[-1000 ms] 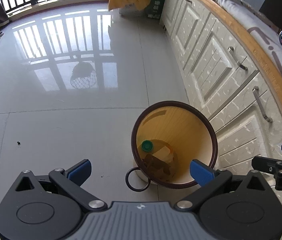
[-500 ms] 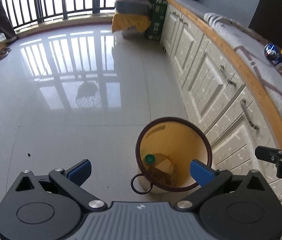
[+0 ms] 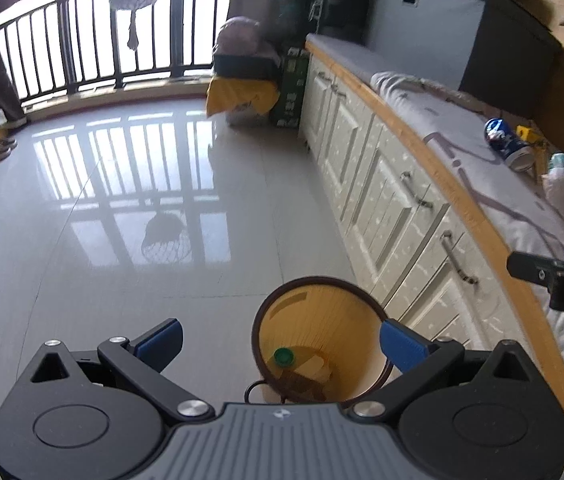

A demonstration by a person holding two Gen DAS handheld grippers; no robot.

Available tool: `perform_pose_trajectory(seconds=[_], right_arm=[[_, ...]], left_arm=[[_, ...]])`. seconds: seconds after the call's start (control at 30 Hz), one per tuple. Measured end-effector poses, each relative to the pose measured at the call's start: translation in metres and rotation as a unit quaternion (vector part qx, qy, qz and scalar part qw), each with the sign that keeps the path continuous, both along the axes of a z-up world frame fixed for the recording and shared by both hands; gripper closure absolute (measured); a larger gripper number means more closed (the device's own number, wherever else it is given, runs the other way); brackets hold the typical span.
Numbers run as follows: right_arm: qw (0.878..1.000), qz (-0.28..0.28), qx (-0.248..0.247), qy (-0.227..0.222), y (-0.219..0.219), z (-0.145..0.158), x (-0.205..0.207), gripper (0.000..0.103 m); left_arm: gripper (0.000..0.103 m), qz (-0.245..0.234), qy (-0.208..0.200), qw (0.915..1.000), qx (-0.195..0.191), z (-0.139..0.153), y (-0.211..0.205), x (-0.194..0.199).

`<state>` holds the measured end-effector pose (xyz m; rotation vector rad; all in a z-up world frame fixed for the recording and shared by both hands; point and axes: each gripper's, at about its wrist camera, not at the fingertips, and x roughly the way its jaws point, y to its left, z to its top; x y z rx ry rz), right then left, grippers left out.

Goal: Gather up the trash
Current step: 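Move both open tools back toward the trash on the mattress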

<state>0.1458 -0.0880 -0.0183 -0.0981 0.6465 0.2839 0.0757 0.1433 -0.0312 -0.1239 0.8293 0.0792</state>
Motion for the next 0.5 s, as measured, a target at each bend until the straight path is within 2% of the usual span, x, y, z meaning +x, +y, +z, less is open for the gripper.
perform_pose_trajectory(seconds=[0.33,0.5], right_arm=[[0.996,-0.032,0.012,-0.085,-0.027,0.024,-0.007,0.000],[0.992,-0.059,0.014,-0.111,-0.052,0.038,-0.006,0.000]], left_arm=[[0.000,-0.026,-0.066,0.9975,0.003,0.029,-0.033,0.005],[0.000,-0.044,-0.098,0.9942,0.006,0.042,-0.059,0.016]])
